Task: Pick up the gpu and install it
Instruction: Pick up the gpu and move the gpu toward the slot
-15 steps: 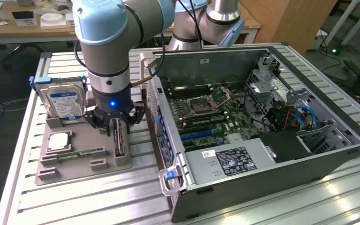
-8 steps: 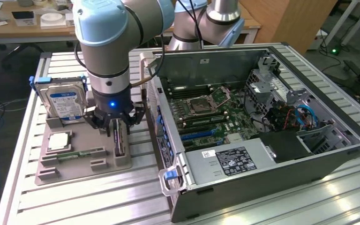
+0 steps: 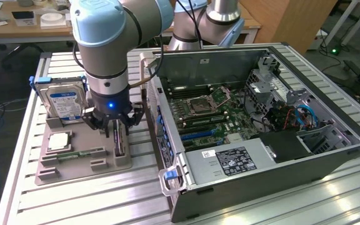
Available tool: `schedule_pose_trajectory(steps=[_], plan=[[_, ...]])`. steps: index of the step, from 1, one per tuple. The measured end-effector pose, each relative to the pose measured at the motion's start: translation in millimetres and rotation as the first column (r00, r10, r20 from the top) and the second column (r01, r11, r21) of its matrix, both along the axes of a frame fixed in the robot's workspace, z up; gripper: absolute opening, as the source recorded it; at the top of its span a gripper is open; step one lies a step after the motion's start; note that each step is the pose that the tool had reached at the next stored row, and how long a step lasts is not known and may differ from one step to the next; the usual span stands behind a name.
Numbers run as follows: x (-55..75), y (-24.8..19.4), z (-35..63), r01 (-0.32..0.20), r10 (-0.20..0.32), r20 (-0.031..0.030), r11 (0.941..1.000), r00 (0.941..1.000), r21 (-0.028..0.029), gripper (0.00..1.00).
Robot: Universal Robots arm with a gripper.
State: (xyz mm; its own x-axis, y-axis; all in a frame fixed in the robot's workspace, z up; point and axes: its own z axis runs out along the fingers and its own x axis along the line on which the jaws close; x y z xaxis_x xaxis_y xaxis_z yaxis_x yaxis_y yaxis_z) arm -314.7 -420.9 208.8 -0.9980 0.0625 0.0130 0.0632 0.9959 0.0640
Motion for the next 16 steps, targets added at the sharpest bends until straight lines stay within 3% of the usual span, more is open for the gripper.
schedule_pose_trajectory(steps=[4,7,16], plan=[[0.6,-0.1,-1.1,0.000,0.000,-0.0001,1.0000,1.0000,-0.0001,0.53],[0.6,0.0,-1.2,0.000,0.000,0.0000,1.0000,1.0000,-0.0001,0.40],[1.8,0.0,-0.5,0.000,0.000,0.0002,1.0000,1.0000,0.0000,0.40]])
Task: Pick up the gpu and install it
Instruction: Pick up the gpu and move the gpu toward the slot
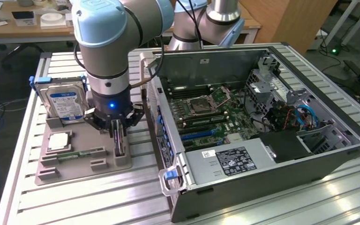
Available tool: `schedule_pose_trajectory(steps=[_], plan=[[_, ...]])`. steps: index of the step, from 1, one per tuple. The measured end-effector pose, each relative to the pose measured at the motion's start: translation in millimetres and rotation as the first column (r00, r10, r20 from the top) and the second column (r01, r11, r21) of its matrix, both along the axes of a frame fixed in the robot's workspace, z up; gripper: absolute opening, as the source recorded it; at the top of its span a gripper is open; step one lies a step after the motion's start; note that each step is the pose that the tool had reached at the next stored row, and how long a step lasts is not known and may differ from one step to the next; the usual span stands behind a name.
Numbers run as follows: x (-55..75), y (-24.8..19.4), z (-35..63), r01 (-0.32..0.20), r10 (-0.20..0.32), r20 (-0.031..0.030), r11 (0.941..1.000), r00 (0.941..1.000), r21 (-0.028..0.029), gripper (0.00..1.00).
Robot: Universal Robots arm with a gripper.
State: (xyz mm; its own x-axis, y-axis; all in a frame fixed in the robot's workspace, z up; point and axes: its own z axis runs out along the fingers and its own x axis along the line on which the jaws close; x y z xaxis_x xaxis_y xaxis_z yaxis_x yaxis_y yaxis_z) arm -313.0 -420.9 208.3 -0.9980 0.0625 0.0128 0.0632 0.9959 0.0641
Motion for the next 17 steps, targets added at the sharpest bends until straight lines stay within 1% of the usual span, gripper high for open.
schedule_pose_trajectory(steps=[7,9,10,12,13,17], plan=[[0.0,0.0,2.1,0.000,0.000,0.0001,1.0000,1.0000,-0.0010,0.40],[0.0,0.0,2.3,0.000,0.000,-0.0002,1.0000,1.0000,-0.0012,0.38],[0.0,0.0,2.3,0.000,0.000,-0.0002,1.0000,1.0000,-0.0014,0.32],[0.1,0.0,2.4,0.000,0.000,-0.0003,1.0000,1.0000,-0.0014,0.32],[0.2,0.0,2.4,0.000,0.000,-0.0003,1.0000,1.0000,-0.0014,0.28],[0.8,0.0,2.3,0.000,0.000,-0.0003,1.0000,1.0000,-0.0013,0.28]])
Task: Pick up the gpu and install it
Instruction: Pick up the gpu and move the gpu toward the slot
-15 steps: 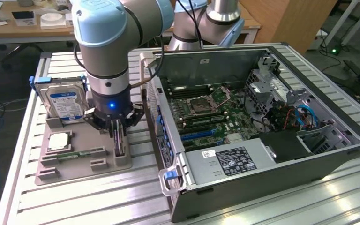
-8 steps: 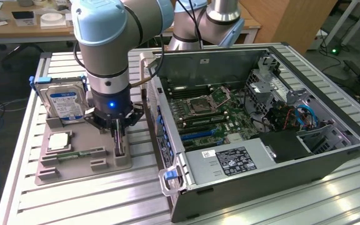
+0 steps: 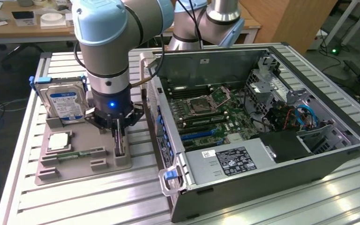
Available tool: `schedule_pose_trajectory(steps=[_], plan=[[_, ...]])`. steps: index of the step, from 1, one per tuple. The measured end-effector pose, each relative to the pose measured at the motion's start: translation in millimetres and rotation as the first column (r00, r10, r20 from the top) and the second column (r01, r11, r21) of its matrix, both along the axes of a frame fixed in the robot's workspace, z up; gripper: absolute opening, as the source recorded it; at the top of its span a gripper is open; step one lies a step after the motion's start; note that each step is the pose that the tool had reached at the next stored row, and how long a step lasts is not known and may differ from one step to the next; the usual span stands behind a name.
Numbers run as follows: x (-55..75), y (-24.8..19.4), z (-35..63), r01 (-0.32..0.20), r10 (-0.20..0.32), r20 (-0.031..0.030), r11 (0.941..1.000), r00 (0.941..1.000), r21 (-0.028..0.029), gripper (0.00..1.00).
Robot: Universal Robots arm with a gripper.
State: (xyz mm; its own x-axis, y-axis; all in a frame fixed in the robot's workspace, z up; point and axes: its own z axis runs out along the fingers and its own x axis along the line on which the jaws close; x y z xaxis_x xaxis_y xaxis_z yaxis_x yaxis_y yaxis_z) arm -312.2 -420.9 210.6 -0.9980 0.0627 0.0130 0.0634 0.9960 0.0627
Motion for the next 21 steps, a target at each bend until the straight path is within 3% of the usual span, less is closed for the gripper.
schedule_pose_trajectory(steps=[12,16,21], plan=[[0.2,0.0,1.0,0.000,0.000,0.0002,1.0000,1.0000,0.0001,0.28],[0.0,0.0,12.6,0.000,0.000,0.0002,1.0000,1.0000,0.0002,0.28],[-0.1,0.0,34.9,0.000,0.000,0.0001,1.0000,1.0000,0.0001,0.28]])
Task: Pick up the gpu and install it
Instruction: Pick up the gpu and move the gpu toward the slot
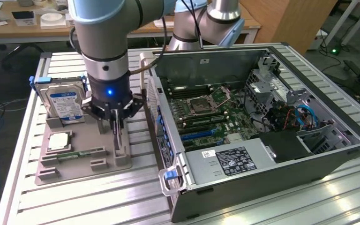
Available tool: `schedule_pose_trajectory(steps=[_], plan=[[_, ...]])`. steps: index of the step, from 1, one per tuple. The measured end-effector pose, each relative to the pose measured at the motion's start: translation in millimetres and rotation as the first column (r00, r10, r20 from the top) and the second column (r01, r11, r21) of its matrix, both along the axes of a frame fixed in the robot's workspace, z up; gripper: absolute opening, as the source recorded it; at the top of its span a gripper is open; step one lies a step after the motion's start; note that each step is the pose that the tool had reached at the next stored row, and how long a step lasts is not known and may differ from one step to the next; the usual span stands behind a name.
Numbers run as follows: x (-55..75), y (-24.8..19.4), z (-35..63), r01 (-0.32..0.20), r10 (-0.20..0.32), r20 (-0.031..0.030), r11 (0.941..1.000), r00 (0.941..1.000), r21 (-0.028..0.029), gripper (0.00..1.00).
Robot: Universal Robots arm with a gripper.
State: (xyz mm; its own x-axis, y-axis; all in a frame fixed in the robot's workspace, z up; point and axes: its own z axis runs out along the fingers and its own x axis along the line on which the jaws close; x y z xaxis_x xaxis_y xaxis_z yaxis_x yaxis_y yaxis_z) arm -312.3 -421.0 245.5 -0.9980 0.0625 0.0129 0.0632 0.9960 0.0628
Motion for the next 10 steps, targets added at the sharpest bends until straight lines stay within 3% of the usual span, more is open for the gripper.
schedule_pose_trajectory(steps=[10], plan=[[0.0,0.0,45.4,0.000,0.000,0.0000,1.0000,1.0000,0.0000,0.28]])
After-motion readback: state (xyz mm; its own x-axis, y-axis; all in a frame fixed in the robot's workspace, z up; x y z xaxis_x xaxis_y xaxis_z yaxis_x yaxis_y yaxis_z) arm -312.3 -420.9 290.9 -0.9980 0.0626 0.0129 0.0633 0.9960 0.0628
